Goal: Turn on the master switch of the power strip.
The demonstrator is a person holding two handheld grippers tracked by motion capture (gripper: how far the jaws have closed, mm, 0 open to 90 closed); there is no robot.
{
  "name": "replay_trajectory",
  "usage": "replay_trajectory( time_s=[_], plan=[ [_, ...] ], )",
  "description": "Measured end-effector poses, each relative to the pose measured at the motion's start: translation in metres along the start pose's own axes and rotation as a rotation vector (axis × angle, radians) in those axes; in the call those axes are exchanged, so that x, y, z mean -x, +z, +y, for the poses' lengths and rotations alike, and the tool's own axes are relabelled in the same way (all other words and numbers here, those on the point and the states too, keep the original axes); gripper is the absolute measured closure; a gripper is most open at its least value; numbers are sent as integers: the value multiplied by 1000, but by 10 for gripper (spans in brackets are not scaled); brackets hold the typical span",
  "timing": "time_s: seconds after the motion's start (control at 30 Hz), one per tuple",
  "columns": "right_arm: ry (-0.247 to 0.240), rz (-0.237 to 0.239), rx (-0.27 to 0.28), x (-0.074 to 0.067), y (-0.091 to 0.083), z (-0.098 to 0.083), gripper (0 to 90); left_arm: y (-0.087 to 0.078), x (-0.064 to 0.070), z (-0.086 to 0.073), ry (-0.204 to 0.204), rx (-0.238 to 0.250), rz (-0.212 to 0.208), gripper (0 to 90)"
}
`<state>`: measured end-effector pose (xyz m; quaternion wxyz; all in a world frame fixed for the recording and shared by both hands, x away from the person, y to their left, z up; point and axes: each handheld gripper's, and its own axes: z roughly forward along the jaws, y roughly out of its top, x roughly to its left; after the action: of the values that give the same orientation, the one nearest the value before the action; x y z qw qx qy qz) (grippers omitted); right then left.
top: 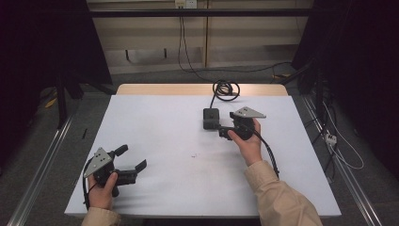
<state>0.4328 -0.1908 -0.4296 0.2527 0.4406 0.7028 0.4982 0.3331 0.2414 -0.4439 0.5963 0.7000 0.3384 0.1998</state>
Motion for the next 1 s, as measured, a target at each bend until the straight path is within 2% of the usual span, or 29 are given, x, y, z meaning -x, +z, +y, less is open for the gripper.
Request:
replay_trajectory(
  time_s=[0.57,1.0],
  plan=[
    [0,-13,-9,3,6,2,269,1,0,0,-1,-2,-3,29],
    [-13,-16,-9,5,9,6,377,1,-1,-1,1,-3,-4,29]
  ],
)
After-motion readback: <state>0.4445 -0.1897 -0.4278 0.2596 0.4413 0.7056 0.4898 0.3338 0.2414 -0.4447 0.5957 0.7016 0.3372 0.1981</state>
